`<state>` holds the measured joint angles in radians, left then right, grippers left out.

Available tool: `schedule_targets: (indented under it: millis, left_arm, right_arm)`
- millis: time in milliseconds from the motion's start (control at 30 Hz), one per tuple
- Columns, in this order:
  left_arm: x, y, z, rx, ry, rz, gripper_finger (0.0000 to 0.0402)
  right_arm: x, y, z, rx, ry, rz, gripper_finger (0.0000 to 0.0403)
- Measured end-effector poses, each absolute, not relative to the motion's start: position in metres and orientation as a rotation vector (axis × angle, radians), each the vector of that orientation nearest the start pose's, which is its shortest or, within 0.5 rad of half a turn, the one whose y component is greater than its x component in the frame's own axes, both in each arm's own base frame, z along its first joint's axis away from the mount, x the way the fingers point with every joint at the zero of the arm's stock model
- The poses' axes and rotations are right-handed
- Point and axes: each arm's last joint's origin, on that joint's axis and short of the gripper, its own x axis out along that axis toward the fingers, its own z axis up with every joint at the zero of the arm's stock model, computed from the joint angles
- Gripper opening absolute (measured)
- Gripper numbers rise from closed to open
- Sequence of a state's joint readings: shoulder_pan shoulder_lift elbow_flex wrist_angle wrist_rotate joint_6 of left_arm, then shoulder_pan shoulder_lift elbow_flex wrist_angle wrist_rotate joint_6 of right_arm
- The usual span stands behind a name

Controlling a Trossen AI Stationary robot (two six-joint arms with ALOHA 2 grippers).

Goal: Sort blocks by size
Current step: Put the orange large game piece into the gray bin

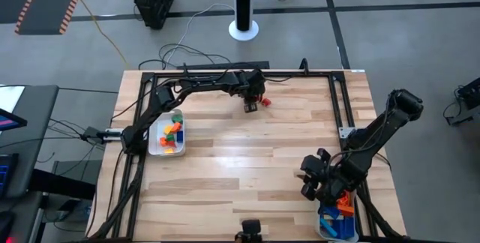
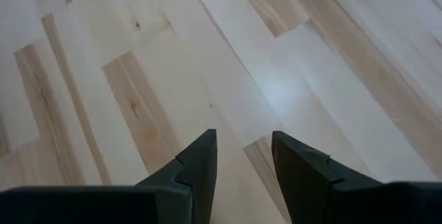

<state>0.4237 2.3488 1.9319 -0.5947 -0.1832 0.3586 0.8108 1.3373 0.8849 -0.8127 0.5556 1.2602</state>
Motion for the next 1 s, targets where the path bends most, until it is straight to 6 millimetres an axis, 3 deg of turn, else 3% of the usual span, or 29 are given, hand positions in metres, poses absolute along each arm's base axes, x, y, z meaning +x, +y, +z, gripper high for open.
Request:
schedule_targets:
  millis: [233, 400, 567, 667, 833, 1000]
  left_arm:
    - [0.449, 0.198, 0.222, 0.183, 1.002, 0.308, 0.0127]
    - [0.455, 0.155, 0.241, 0.163, 0.938, 0.070, 0.0127]
    - [0.466, 0.112, 0.242, 0.121, 0.875, -0.197, 0.0127]
    - [0.476, 0.082, 0.241, 0.149, 0.813, -0.289, 0.0127]
    - [0.487, 0.037, 0.218, 0.227, 0.740, -0.328, 0.0127]
    - [0.490, 0.019, 0.209, 0.274, 0.697, -0.309, 0.0127]
  right_arm:
    - [0.167, 0.155, 0.226, 0.351, 0.904, -0.471, 0.0166]
    - [0.165, 0.152, 0.226, 0.171, 0.774, -0.509, 0.0166]
    - [0.166, 0.155, 0.229, -0.046, 0.681, -0.457, 0.0166]
    - [0.171, 0.154, 0.229, -0.084, 0.681, -0.444, 0.0166]
    - [0.177, 0.153, 0.230, -0.118, 0.678, -0.430, 0.0172]
    - [0.181, 0.156, 0.232, -0.235, 0.682, -0.361, 0.0190]
